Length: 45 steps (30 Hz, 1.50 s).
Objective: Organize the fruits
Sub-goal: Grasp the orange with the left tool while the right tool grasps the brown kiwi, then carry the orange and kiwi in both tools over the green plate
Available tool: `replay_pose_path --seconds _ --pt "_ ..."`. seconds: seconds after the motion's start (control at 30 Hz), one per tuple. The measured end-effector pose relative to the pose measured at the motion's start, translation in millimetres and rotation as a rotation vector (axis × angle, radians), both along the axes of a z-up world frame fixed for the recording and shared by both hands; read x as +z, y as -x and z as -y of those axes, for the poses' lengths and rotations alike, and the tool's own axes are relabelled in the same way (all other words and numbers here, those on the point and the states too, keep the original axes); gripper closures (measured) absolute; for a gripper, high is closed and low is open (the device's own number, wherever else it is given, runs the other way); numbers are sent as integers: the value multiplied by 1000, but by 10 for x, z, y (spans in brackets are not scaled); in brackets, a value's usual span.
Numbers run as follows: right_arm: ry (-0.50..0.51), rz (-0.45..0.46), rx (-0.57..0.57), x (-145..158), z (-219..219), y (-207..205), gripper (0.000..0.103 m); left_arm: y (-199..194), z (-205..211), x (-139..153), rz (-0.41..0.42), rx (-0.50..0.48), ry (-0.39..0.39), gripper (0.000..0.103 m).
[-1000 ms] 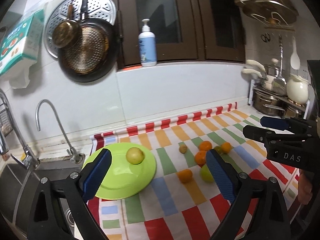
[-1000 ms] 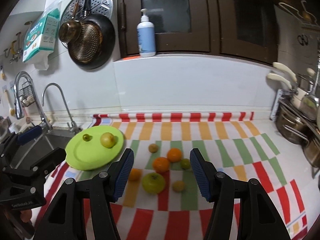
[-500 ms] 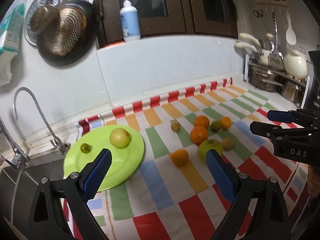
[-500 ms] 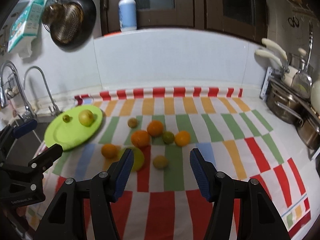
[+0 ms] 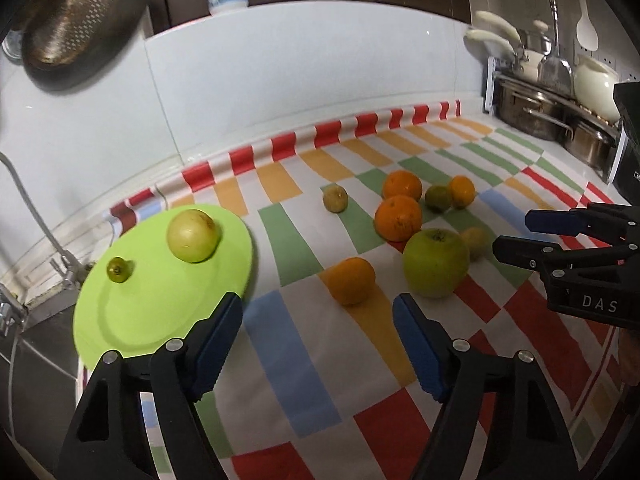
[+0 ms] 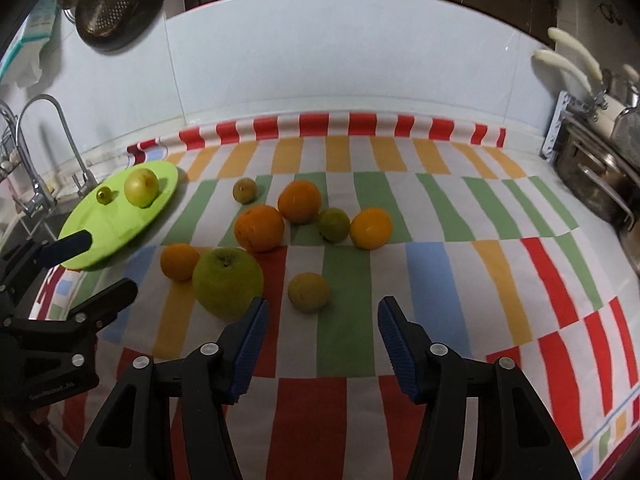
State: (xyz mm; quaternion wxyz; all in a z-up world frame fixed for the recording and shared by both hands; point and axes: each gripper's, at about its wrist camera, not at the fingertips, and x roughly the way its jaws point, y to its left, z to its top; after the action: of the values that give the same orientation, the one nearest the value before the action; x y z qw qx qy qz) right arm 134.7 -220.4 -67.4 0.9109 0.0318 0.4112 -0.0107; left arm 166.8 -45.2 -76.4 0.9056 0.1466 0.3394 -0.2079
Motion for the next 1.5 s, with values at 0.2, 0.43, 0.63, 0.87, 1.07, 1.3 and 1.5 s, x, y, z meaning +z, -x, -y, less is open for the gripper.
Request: replay_pose_path --seconds 0.2,0.43,0.63,0.87,1.07,1.3,1.5 --pt "-1 -28 20 -110 -16 -115 48 -150 82 -131 -29 -29 -10 36" --pt "-4 -64 35 -242 2 -254 56 -288 194 -233 -69 -61 -19 45" --pt "-24 -65 44 -274 6 -327 62 -402 269 -256 -99 -75 -1 55" --pt "-32 -64 65 -298 -32 -407 73 -495 303 -283 -140 -77 33 70" --pt "-29 -57 53 -262 -16 -377 73 -471 290 -253 -136 -65 37 70" --pt "-21 -25 43 -103 -7 -302 73 -355 225 -75 -108 -52 67 70" --pt "-13 25 55 106 -68 -218 73 -232 123 133 -68 -27 95 70"
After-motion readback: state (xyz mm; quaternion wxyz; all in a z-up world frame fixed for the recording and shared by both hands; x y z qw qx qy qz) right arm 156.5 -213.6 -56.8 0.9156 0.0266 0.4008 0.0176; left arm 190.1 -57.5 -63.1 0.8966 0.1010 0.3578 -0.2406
